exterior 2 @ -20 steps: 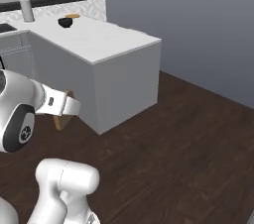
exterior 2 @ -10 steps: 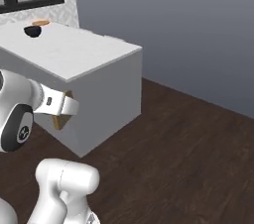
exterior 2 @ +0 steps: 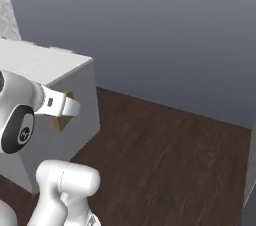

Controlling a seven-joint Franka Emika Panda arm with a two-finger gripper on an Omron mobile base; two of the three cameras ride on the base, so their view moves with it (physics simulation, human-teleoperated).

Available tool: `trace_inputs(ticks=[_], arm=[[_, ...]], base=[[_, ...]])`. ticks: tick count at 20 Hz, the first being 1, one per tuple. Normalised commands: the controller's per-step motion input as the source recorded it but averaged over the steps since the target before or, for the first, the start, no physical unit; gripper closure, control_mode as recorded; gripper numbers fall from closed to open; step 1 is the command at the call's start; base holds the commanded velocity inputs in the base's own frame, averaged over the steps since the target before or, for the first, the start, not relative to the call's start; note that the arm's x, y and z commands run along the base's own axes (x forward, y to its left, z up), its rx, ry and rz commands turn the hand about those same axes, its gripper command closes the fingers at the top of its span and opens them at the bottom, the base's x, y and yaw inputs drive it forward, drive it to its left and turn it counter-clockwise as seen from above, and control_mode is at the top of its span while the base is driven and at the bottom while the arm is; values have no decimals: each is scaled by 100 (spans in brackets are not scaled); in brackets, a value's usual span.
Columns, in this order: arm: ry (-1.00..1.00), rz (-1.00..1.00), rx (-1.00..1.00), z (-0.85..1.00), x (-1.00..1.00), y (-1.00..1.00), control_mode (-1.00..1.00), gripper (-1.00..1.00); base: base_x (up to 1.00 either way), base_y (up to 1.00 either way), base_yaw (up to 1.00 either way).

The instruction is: Start the toaster. Once the lever pops up, take the bread to the plate on the dining counter.

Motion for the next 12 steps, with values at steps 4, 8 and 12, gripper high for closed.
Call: trace_inputs(ticks=[4,8,12], arm=[[0,0,0,0,0,0,100,100],[0,0,0,0,0,0,100,100],[0,0,0,0,0,0,100,100]], base=[[100,13,-31],[100,28,-28],[100,28,-26]])
